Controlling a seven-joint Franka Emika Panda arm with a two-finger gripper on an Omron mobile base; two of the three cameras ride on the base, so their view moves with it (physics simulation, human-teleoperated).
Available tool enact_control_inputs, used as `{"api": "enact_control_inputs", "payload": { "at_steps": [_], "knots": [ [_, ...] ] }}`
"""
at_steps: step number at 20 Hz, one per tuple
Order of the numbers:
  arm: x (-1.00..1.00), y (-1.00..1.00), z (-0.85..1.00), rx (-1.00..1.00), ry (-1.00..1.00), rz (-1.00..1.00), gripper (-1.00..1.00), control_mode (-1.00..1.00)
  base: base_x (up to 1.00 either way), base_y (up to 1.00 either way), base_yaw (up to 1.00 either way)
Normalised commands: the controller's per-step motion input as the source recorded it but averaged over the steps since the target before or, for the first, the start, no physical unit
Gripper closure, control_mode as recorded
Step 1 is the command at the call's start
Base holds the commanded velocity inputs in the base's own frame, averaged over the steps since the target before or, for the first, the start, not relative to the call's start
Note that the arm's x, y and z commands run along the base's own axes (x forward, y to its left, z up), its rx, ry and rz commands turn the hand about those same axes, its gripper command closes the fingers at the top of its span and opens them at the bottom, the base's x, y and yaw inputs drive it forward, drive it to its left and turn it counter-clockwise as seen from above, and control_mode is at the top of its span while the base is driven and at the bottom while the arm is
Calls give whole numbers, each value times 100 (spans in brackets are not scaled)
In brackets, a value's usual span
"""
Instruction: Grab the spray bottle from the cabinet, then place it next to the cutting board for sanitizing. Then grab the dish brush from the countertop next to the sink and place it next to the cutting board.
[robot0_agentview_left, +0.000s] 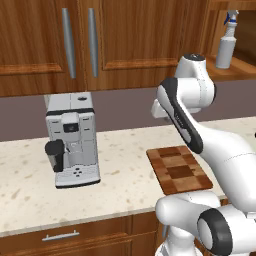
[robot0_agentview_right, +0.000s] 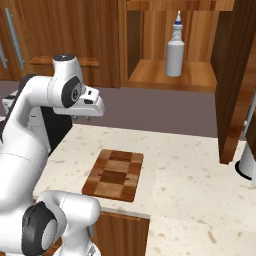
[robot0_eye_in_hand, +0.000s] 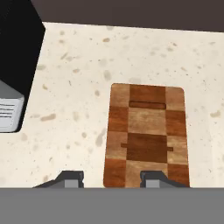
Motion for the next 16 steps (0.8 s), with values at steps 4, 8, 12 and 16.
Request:
{"api": "enact_control_inputs", "payload": {
  "at_steps": [4, 8, 12, 16],
  "knots": [
    [-37, 0, 0, 0, -1, 0, -100, -100, 0, 0, 0],
    [-76, 0, 1, 0, -10, 0, -100, -100, 0, 0, 0],
    [-84, -5, 6, 0, -20, -3, -100, -100, 0, 0, 0],
    [-87, -49, 36, 0, -35, -1, -100, -100, 0, 0, 0]
  ]
}}
